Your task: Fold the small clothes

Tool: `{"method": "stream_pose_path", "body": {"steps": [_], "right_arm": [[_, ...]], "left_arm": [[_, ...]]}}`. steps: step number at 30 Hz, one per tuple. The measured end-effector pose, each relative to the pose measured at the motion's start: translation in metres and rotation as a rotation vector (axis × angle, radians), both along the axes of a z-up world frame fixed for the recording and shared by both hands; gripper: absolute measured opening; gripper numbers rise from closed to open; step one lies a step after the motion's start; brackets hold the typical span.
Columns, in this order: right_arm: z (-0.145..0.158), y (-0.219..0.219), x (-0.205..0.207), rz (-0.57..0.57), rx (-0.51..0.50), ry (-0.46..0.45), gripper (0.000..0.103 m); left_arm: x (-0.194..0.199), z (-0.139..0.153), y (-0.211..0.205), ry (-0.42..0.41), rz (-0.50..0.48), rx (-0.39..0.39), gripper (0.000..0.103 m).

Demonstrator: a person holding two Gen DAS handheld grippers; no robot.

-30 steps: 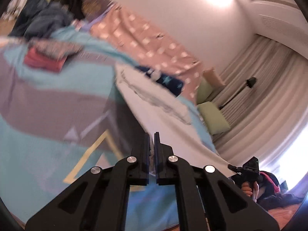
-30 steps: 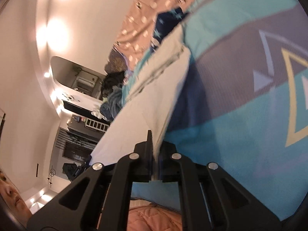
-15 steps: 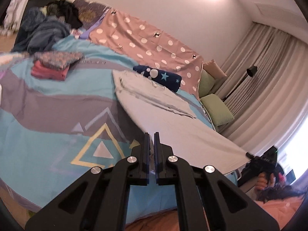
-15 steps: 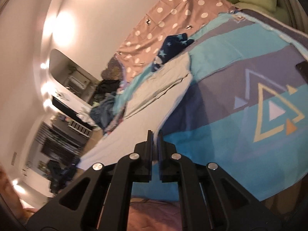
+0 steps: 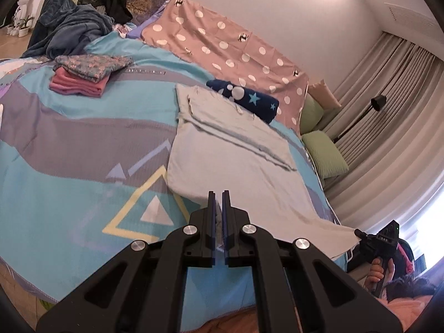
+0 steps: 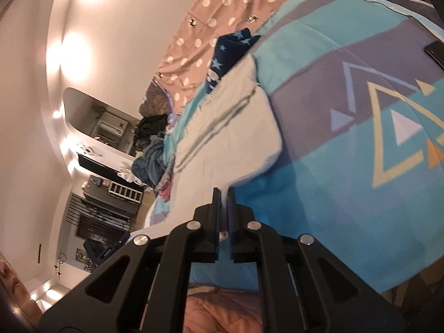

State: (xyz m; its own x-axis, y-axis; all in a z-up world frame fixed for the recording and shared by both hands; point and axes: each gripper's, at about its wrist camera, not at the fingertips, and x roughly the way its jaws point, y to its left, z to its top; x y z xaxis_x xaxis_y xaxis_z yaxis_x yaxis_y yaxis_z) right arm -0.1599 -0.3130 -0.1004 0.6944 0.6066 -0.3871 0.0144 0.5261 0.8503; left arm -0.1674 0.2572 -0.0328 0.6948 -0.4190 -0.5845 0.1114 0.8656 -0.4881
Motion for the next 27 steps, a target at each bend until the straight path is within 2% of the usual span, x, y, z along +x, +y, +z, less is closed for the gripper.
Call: {"method": "stream_pose_path", "body": {"steps": [9, 17, 23, 27], "right_arm": [[0.034, -0.002, 0.043, 0.01, -0.003, -0.09, 0.004], [0.076, -0.001, 0.101, 0.001, -0.029, -0.195, 0.004], [0.079, 0.003, 0.157, 0.014, -0.026, -0.205, 0.004], [0.067, 0.005, 0.193, 0.011, -0.028, -0.154, 0.004]], "left_arm": [[0.023, 0.023, -0.004, -0.075, 0.006, -0.016, 0.003], [0.075, 0.052, -0.004, -0.167, 0.037, -0.027, 0.003], [0.124, 0.072, 0.0, -0.194, 0.076, -0.029, 0.0], [0.153, 0.078, -0.003, -0.196, 0.083, -0.018, 0.0]]}}
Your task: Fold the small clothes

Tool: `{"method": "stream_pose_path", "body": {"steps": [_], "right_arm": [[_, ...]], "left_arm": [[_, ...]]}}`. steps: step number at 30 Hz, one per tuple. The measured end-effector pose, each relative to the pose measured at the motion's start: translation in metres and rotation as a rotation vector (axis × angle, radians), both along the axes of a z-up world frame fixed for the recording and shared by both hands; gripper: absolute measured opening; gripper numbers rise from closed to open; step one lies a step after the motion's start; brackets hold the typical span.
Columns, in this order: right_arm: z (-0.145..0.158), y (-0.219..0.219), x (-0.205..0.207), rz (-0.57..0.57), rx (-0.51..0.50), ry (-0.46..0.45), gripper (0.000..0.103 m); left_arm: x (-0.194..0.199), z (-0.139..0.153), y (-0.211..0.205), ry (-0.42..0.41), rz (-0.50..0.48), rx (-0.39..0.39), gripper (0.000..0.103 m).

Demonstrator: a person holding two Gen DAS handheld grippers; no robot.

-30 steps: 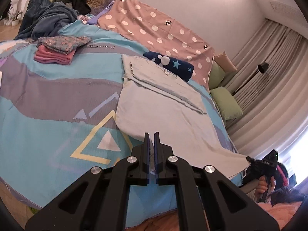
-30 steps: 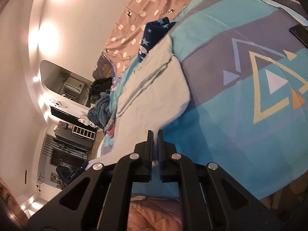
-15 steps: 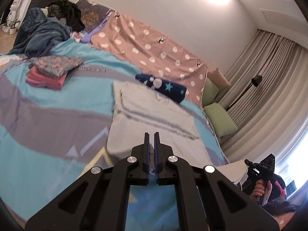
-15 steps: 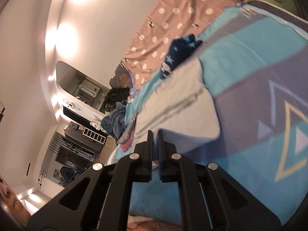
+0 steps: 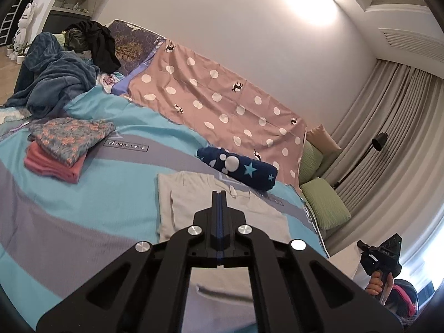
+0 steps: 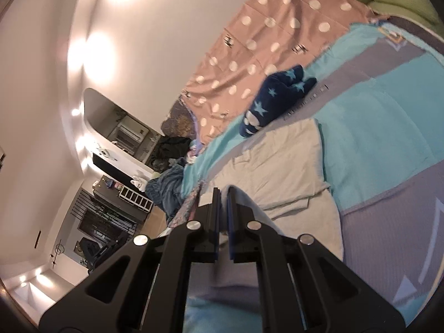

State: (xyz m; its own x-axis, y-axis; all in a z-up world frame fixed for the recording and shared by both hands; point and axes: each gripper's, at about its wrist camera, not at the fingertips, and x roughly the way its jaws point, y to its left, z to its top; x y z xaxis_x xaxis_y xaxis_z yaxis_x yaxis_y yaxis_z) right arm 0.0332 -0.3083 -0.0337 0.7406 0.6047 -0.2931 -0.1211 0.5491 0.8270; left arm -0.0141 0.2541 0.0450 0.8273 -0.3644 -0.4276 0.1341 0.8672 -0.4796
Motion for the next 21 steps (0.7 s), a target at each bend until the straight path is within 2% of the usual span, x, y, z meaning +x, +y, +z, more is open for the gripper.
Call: {"method": "stream_pose_path", "body": {"steps": [4, 5, 8, 10, 14, 16, 19, 20, 21], "right_arm": [[-0.028, 0.001, 0.02, -0.027, -0.049, 0.099, 0.004], [-0.036, 0.0, 0.022, -0.039, -0.064, 0.121, 0.004], [-0.06, -0.006, 0.028, -0.053, -0.058, 0.189, 0.004], [-0.073, -0.008, 0.03, -0.06, -0.053, 0.233, 0.004], [-0.088, -0.01, 0.03, -0.071, -0.044, 0.279, 0.005], [-0.092, -0.011, 0.029, -0.079, -0.046, 0.292, 0.005], [-0.096, -0.016, 0.024, -0.114, -0.066, 0.325, 0.014], [-0.096, -0.019, 0.022, -0.135, -0.104, 0.332, 0.017], [-0.094, -0.021, 0.018, -0.157, -0.165, 0.331, 0.025]], "left_arm": [[0.019, -0.022, -0.006, 0.081, -0.024, 0.037, 0.0], [0.019, -0.029, -0.007, 0.102, -0.033, 0.054, 0.004], [0.01, -0.056, -0.014, 0.159, -0.067, 0.131, 0.045], [0.005, -0.084, -0.026, 0.235, -0.126, 0.217, 0.047], [0.011, -0.124, -0.047, 0.328, -0.188, 0.377, 0.047], [0.018, -0.131, -0.054, 0.339, -0.221, 0.396, 0.047], [0.035, -0.136, -0.065, 0.319, -0.304, 0.39, 0.047], [0.04, -0.139, -0.068, 0.319, -0.321, 0.394, 0.047], [0.046, -0.144, -0.072, 0.33, -0.337, 0.407, 0.047]]}}
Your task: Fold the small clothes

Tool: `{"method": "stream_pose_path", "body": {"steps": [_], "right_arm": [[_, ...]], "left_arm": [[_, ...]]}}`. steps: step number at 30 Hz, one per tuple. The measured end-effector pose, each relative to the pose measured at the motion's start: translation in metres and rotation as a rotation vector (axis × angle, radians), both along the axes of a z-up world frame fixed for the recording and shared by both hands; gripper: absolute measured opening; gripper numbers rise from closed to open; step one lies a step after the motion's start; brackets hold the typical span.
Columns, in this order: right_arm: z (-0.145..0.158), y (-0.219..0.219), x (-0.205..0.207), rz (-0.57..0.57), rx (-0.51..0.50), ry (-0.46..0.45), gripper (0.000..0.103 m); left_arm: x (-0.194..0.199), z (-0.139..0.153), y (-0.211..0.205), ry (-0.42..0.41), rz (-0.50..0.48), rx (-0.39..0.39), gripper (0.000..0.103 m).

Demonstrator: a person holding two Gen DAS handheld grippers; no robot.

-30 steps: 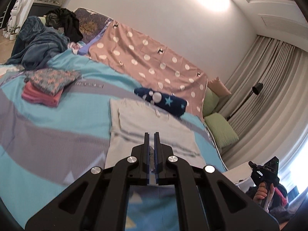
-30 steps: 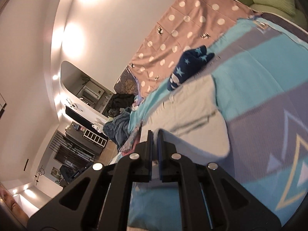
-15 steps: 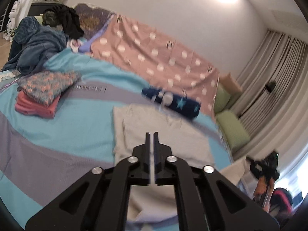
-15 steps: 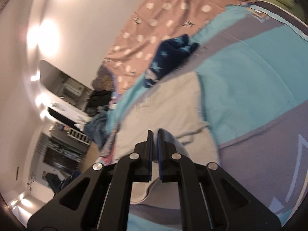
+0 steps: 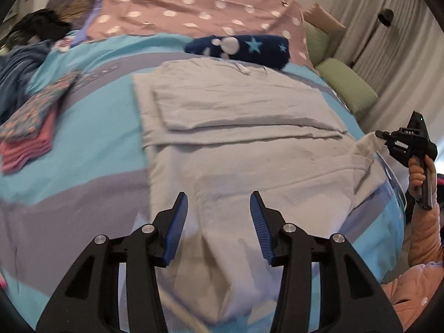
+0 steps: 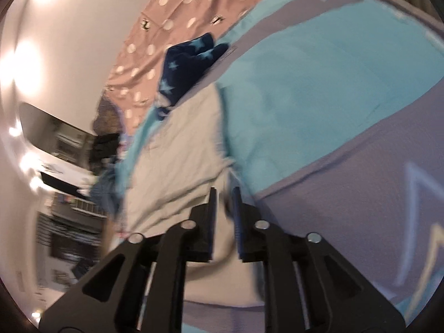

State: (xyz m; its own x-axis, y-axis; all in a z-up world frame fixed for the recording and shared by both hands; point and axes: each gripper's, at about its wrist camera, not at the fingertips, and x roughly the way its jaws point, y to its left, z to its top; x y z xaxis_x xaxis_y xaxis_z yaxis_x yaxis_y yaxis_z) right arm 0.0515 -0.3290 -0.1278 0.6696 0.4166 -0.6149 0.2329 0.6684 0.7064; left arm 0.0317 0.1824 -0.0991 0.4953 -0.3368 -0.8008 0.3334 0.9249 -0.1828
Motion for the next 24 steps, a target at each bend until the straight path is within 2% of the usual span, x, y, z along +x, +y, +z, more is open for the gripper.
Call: {"method": "stream_pose_path", "body": {"steps": [1, 3, 4, 6, 7, 8, 9, 11, 13, 17, 19, 24], "right_arm": [[0.002, -0.001, -0.002, -0.005, -0.044, -0.002, 0.033], [0.007, -0.002, -0.009, 0.01, -0.153, -0.011, 0.041], [0.008, -0.001, -0.013, 0.041, -0.213, -0.009, 0.043], [0.005, 0.0, -0.017, 0.068, -0.264, 0.004, 0.046], [0.002, -0.001, -0.019, 0.082, -0.284, 0.018, 0.047], [-0.003, -0.001, -0.019, 0.089, -0.288, 0.032, 0.047], [-0.006, -0.001, -0.018, 0.092, -0.287, 0.042, 0.047], [-0.012, 0.001, -0.014, 0.103, -0.282, 0.055, 0.047], [-0.012, 0.006, -0.009, 0.124, -0.302, 0.049, 0.047], [-0.009, 0.03, 0.007, 0.208, -0.437, 0.028, 0.051], [-0.007, 0.04, 0.014, 0.244, -0.497, 0.019, 0.055], [-0.001, 0.06, 0.031, 0.332, -0.588, -0.032, 0.056]], "left_arm": [[0.005, -0.005, -0.003, 0.015, -0.005, 0.011, 0.047], [0.017, -0.022, -0.005, 0.07, 0.008, 0.043, 0.047], [0.02, -0.026, -0.006, 0.085, 0.015, 0.044, 0.047], [0.023, -0.029, -0.001, 0.072, 0.019, 0.015, 0.045], [0.023, -0.028, 0.0, 0.067, 0.024, 0.011, 0.039], [0.023, -0.028, 0.002, 0.065, 0.024, 0.009, 0.014], [0.023, -0.027, 0.002, 0.071, 0.009, -0.008, 0.005], [0.021, -0.024, -0.003, 0.059, 0.008, -0.008, 0.004], [0.018, -0.01, -0.004, 0.023, 0.022, -0.041, 0.004], [0.009, 0.043, 0.01, -0.15, 0.074, -0.09, 0.004], [0.01, 0.06, 0.016, -0.202, 0.099, -0.082, 0.004], [0.022, 0.065, 0.023, -0.214, 0.141, -0.083, 0.004]]}}
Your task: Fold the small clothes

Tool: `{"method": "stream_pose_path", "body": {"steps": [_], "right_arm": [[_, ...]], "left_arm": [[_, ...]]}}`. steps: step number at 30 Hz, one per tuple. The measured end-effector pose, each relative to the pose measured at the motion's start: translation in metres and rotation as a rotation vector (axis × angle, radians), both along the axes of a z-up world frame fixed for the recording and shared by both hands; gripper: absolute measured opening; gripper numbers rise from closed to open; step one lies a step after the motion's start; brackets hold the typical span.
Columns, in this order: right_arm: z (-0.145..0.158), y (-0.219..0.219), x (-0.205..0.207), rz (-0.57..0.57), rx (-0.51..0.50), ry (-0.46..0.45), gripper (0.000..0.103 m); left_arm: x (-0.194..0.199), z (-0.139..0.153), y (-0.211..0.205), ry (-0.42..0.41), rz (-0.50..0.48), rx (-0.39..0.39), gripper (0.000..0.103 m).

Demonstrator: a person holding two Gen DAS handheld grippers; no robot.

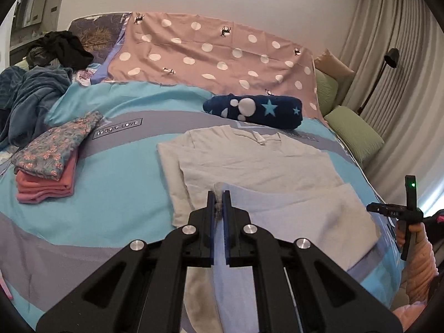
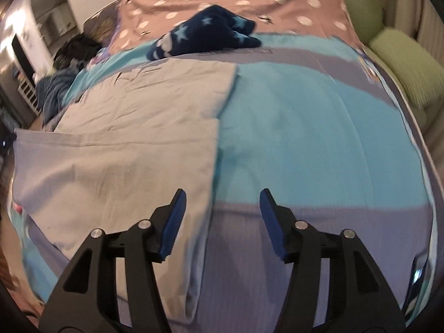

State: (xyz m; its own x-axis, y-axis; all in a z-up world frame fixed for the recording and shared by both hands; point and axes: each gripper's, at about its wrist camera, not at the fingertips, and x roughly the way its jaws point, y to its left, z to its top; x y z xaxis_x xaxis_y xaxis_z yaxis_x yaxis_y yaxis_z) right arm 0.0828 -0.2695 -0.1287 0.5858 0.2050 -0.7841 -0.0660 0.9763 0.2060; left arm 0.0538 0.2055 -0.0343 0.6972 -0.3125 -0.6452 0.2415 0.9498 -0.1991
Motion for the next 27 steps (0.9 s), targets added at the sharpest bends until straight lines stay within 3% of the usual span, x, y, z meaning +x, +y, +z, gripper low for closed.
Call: {"method": "stream_pose_path", "body": {"steps": [5, 11, 13, 14, 15, 20, 27], "right_arm": [[0.003, -0.002, 0.031, 0.047, 0.081, 0.011, 0.055], [-0.01, -0.019, 0.068, 0.009, 0.235, 0.052, 0.048], [-0.015, -0.02, 0.074, 0.009, 0.273, 0.059, 0.034], [-0.018, -0.02, 0.077, 0.014, 0.298, 0.067, 0.011], [-0.019, -0.02, 0.078, 0.02, 0.317, 0.07, 0.005], [0.023, -0.023, 0.046, -0.004, 0.365, -0.086, 0.004], [0.085, -0.028, 0.014, 0.002, 0.357, -0.274, 0.004]], "left_arm": [[0.009, -0.013, -0.012, 0.03, -0.025, 0.018, 0.004], [0.017, -0.021, -0.017, 0.057, -0.03, 0.039, 0.004], [0.018, -0.022, -0.015, 0.062, -0.026, 0.04, 0.004], [0.019, -0.022, -0.015, 0.065, -0.025, 0.04, 0.004], [0.02, -0.022, -0.014, 0.067, -0.024, 0.039, 0.004], [0.017, -0.018, -0.012, 0.059, -0.015, 0.028, 0.004], [-0.002, 0.01, -0.001, -0.027, 0.012, 0.026, 0.004]]}}
